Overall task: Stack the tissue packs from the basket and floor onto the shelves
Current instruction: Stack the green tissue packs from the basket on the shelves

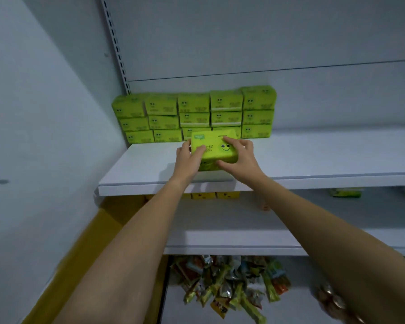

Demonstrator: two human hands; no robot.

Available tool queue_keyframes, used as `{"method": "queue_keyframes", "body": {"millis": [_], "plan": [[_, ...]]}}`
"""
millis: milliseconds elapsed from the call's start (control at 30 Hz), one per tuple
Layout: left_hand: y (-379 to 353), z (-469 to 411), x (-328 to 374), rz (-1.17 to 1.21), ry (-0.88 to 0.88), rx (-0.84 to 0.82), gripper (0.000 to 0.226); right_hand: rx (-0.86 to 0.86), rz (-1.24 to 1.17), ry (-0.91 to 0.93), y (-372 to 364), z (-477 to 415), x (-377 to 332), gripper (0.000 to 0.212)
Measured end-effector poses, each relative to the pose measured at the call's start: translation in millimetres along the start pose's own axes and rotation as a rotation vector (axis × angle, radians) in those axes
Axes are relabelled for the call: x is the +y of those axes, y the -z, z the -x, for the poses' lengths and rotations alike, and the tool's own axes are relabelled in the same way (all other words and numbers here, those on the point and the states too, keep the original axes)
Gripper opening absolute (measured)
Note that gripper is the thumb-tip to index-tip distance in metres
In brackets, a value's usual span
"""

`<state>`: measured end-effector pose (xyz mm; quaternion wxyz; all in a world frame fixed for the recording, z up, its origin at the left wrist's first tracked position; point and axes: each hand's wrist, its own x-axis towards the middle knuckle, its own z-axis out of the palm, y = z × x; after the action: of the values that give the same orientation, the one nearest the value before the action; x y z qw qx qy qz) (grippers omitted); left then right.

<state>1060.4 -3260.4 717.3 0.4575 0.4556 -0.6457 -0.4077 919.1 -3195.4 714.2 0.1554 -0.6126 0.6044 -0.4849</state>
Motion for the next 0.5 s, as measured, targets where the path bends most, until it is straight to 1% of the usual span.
{"method": "queue_keyframes", "body": {"millis": [100, 267, 400, 500], "plan": [[-30.5, -23.6, -1.5, 0.038, -0.011, -0.007, 0.061, 0.021, 0.034, -0.012, 16.5, -20.1, 24.3, 0.065], [-77.9, -49.5, -9.7, 0.077, 0.067, -0.042, 0.049, -0.012, 0.128, -0.029, 39.8, -57.5, 66.2, 0.064], [-119.5, -70.7, -3.6, 0.06, 0.083, -0.096, 0.052, -0.006, 0.147, -0.064, 71.2, -78.2, 100.3, 0.064], [-161.1, -84.4, 2.2, 0.053, 0.084, -0.154, 0.041, 0.018, 0.146, -0.125, 105.8, -84.8, 128.1, 0.062]]}}
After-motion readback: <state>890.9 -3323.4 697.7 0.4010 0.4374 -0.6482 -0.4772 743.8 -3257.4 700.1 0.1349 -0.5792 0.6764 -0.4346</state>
